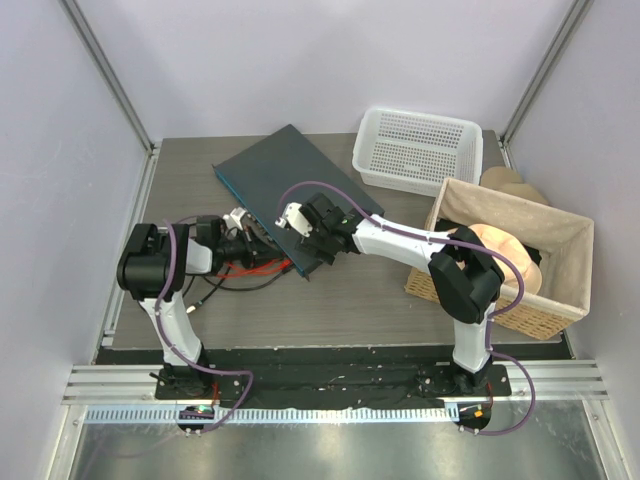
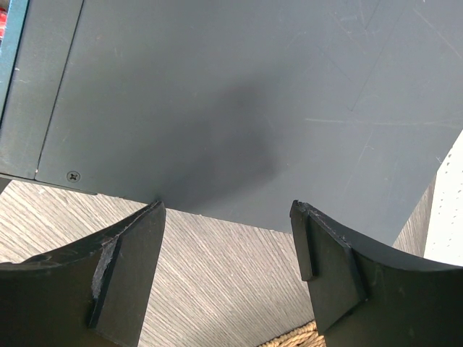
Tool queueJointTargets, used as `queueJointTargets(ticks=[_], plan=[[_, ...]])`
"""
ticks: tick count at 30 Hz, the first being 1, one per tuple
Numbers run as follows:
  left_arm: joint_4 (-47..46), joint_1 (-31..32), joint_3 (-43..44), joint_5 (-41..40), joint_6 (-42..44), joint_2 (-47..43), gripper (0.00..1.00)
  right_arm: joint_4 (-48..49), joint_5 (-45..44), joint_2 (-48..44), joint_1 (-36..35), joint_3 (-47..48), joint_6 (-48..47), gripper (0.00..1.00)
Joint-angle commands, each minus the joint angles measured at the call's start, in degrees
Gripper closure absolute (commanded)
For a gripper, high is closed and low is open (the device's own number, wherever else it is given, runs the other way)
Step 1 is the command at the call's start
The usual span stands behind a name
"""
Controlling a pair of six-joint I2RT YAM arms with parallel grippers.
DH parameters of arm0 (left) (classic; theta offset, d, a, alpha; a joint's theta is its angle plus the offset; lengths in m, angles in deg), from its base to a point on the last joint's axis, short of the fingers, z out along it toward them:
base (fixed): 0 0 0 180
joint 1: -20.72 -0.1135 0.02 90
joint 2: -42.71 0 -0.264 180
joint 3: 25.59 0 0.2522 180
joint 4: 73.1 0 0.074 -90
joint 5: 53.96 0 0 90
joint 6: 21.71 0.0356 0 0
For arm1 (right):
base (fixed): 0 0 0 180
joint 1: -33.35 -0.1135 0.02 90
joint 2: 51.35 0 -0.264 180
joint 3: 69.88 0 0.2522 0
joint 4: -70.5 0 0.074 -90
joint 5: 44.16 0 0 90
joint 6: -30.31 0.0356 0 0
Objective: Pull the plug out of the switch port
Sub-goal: Pull the connector from the switch port.
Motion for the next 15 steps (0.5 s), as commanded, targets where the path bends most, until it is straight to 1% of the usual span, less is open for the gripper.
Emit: queueJointTargets(ticks=[1, 2, 4, 5, 6, 8, 9, 11, 12, 13, 15], plan=[[5.16, 0.79, 1.06, -9.52, 4.46, 1.67, 0.91, 1.45, -0.45, 1.69, -0.24, 1.62, 0.09, 0.21], [4.64, 0.79, 1.33, -10.47, 4.29, 1.67, 0.73, 1.54, -0.45, 1.77, -0.15, 1.8, 0.09, 0.21], [2.89, 0.79, 0.63, -11.71, 3.58, 1.15, 0.61, 1.63, -0.37, 1.78, -0.24, 1.89, 0.09, 0.21], [2.01, 0.79, -0.07, -13.45, 3.23, 0.88, 0.51, 1.54, -0.45, 1.69, -0.24, 1.89, 0.09, 0.21], [1.91, 0.79, -0.25, -13.99, 2.97, 0.62, 0.47, 1.54, -0.45, 1.6, -0.33, 1.89, 0.0, 0.21], [0.25, 0.88, -0.77, -14.61, 1.66, 0.79, 0.42, 1.54, -0.63, 1.34, -0.24, 1.54, -0.09, 0.21], [-0.63, 0.88, -0.86, -14.44, 0.86, 1.14, 0.42, 1.54, -0.72, 1.25, -0.24, 1.27, -0.09, 0.21], [-5.19, 0.88, -1.13, -13.56, -2.28, 3.33, 0.42, 1.45, -0.72, 0.99, -0.24, 0.57, -0.09, 0.21], [-7.12, 0.97, -1.21, -11.91, -3.53, 4.21, 0.43, 1.37, -0.72, 0.98, -0.33, 0.39, 0.0, 0.21], [-11.15, 0.88, -1.48, -11.11, -5.02, 5.18, 0.44, 1.28, -0.72, 0.98, -0.5, 0.22, 0.09, 0.21], [-13.64, 1.05, -1.74, -9.35, -6.87, 6.33, 0.46, 1.1, -0.72, 1.16, -0.59, 0.31, 0.0, 0.21]])
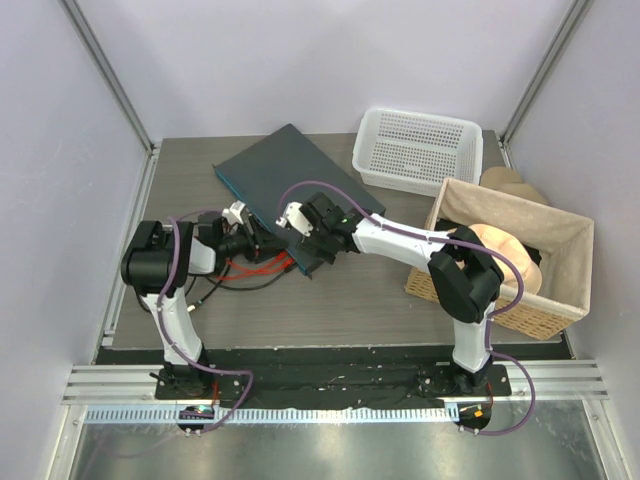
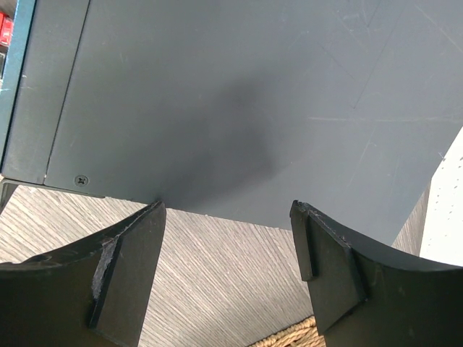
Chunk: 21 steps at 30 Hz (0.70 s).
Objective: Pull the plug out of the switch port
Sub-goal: Pull the connector from the switch port.
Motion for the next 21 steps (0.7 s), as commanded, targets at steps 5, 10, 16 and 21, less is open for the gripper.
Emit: queueJointTargets(ticks=[5, 10, 16, 21], plan=[[-0.01, 0.01, -3.15, -5.27, 1.14, 2.31, 0.49, 1.54, -0.7, 1.47, -1.1, 1.07, -0.46, 0.21], [14.06, -0.08, -2.27, -5.62, 11.25, -3.32, 0.5, 1.54, -0.7, 2.26, -1.27, 1.87, -0.64, 0.21], [18.61, -0.17, -0.7, -2.55, 12.92, -3.33, 0.5, 1.36, -0.52, 2.7, -1.54, 2.39, -0.37, 0.21], [15.32, 0.01, -0.25, 3.58, 12.33, -0.7, 0.47, 1.54, -0.52, 2.17, -1.54, 1.52, -0.55, 0.21]])
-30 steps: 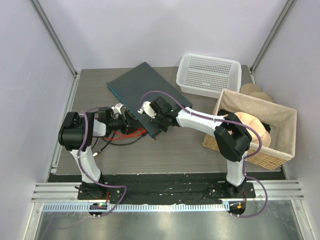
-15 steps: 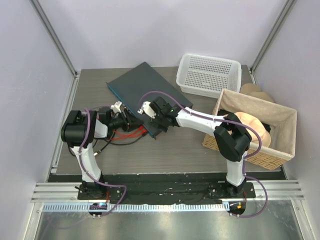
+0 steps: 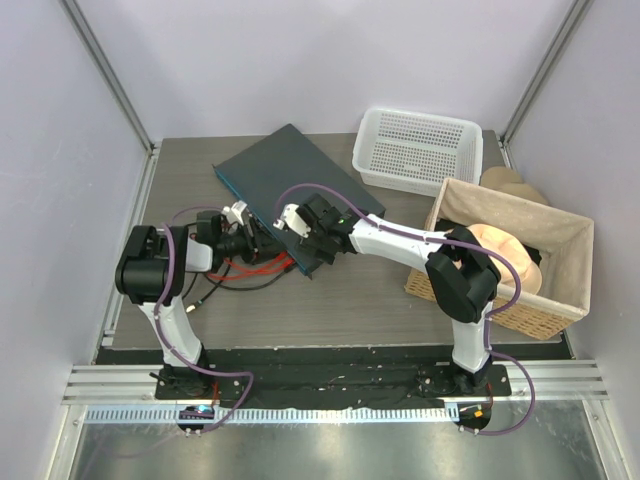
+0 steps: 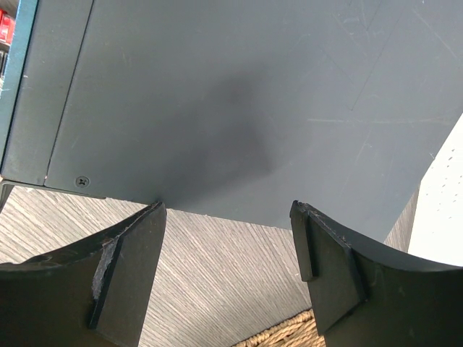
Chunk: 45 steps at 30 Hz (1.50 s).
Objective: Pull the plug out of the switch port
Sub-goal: Pull the connector from the switch port.
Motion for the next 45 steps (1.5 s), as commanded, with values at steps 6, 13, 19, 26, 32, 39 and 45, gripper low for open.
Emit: queueJointTargets(ticks=[6, 13, 19, 26, 32, 39, 45], plan=[[-5.36, 0.12, -0.84, 8.66, -3.01, 8.39, 0.5, 2.72, 0.74, 0.9, -0.62, -0.08, 0.02, 0.21], [-5.54, 0.12, -0.92, 6.21, -3.8, 8.47, 0.46, 2.72, 0.74, 0.99, -0.8, -0.26, 0.11, 0.21], [-8.43, 0.82, -1.71, 2.78, -6.78, 8.56, 0.42, 2.63, 0.57, 0.9, -0.88, -0.26, 0.11, 0.21], [-16.44, 2.66, -3.65, 0.14, -11.53, 9.53, 0.41, 2.37, 0.3, 0.73, -1.24, -0.78, 0.02, 0.21], [-29.39, 2.32, -7.5, 1.98, -16.01, 9.61, 0.51, 2.28, 0.3, 0.9, -1.5, -1.4, 0.02, 0.21], [-49.46, -0.41, -7.96, 8.57, -27.35, 17.43, 0.68, 2.19, 0.39, 1.25, -1.76, -1.75, 0.02, 0.21], [-57.31, -1.38, -7.69, 10.16, -32.63, 20.16, 0.57, 2.19, 0.3, 0.99, -1.76, -1.93, -0.24, 0.21]])
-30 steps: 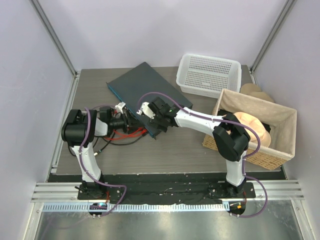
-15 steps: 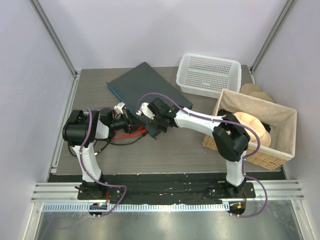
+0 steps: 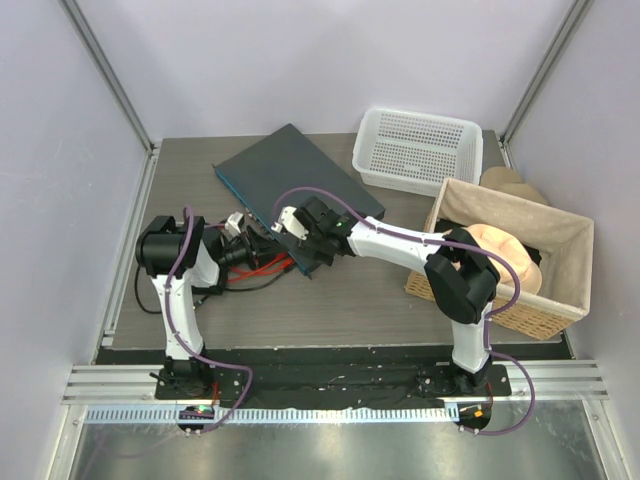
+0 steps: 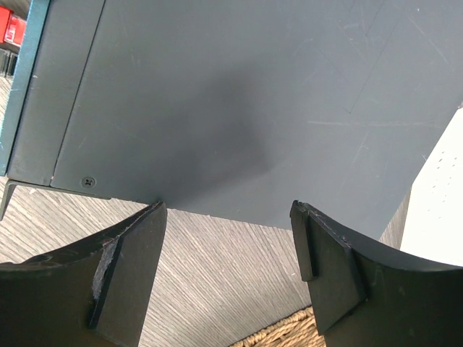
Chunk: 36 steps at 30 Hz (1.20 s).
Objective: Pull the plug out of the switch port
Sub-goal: Pull the connector from the switch port.
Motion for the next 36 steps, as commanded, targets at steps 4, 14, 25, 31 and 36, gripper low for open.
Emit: queueJointTargets(ticks=[4, 14, 25, 31, 36], plan=[[-12.28, -0.66, -1.53, 4.23, -0.2, 2.67, 0.53, 1.58, 1.75, 0.81, -0.67, -1.82, 0.32, 0.21], [-12.19, -1.1, -1.7, 7.93, 1.65, -0.14, 0.57, 1.58, 1.92, 1.34, -0.67, -1.21, 0.24, 0.21], [-12.28, 2.24, 3.47, 9.16, 2.18, 0.03, 0.74, 1.75, 2.45, 1.78, -0.49, -1.38, 0.5, 0.21], [-12.19, 1.81, 0.33, 11.44, 2.18, -3.73, 0.7, 1.67, 2.45, 1.78, 0.56, -2.17, 1.99, 0.2], [-12.02, 0.22, -0.4, 14.27, 5.78, -6.03, 0.69, 1.67, 2.98, 2.57, 1.88, -2.96, 2.52, 0.19]])
